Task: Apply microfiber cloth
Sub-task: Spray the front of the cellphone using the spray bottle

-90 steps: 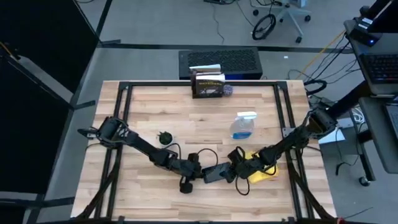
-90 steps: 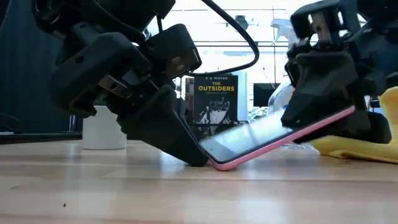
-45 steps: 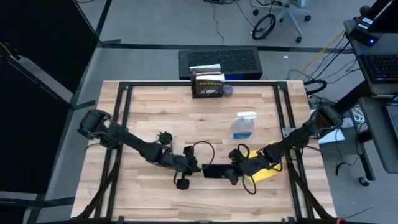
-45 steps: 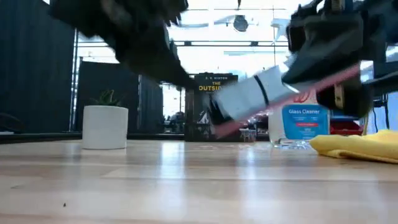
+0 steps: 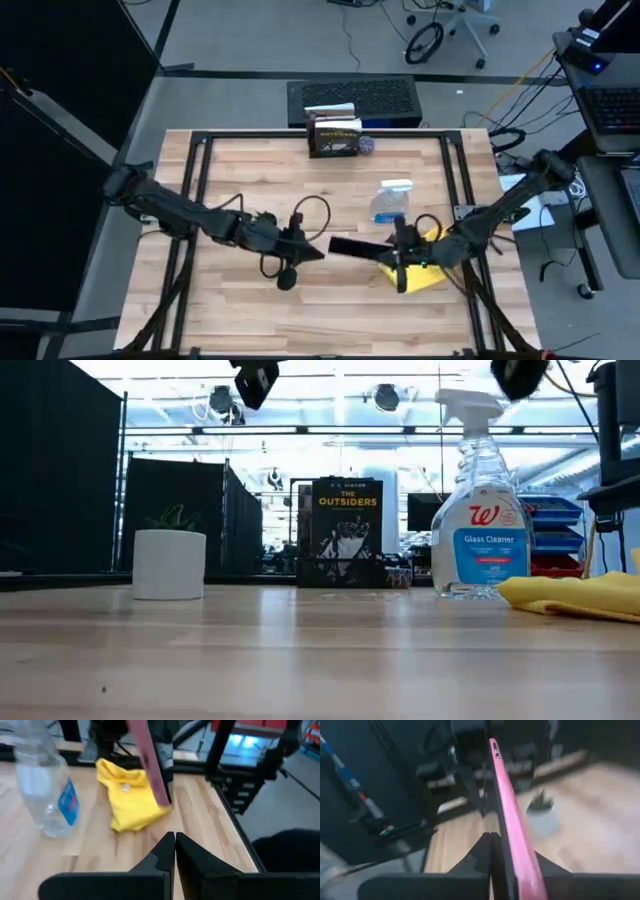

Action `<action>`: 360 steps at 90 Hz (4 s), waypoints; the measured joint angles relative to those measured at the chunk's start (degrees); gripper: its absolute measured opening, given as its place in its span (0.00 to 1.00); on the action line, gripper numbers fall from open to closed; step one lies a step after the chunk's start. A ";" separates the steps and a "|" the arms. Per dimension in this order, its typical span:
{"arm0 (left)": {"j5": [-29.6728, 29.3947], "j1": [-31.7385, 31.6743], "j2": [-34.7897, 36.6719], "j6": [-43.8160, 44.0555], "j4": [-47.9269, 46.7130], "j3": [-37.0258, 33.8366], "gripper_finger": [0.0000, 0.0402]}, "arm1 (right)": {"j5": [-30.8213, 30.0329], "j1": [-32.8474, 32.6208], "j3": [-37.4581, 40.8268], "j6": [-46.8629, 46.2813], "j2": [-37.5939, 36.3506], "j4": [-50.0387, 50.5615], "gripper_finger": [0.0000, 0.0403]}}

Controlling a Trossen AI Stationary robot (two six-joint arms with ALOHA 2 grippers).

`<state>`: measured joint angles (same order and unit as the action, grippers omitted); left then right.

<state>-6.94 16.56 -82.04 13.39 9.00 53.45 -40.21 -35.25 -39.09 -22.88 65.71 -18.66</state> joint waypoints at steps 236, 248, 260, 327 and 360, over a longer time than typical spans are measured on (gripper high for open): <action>8.98 -14.21 -4.30 -24.88 50.01 3.10 0.04 | 20.34 23.64 -1.37 41.44 7.79 -32.36 0.26; 7.49 -15.74 -2.97 -24.93 43.85 3.13 0.03 | 14.61 23.57 -1.37 40.67 0.70 -16.47 0.42; 6.63 -17.42 -2.39 -24.95 35.47 3.19 0.03 | 14.38 23.53 -1.33 37.23 -7.09 -0.49 0.52; 13.99 -19.57 0.98 -28.88 20.26 3.26 0.04 | 18.12 27.07 -1.35 34.20 -5.43 9.71 0.03; 14.01 -19.57 1.00 -28.77 20.21 3.26 0.04 | 20.60 28.88 -1.57 33.80 -0.60 5.64 0.01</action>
<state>7.07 -3.01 -81.03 -15.37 29.21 56.71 -19.60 -6.37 -40.66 10.92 65.11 -13.02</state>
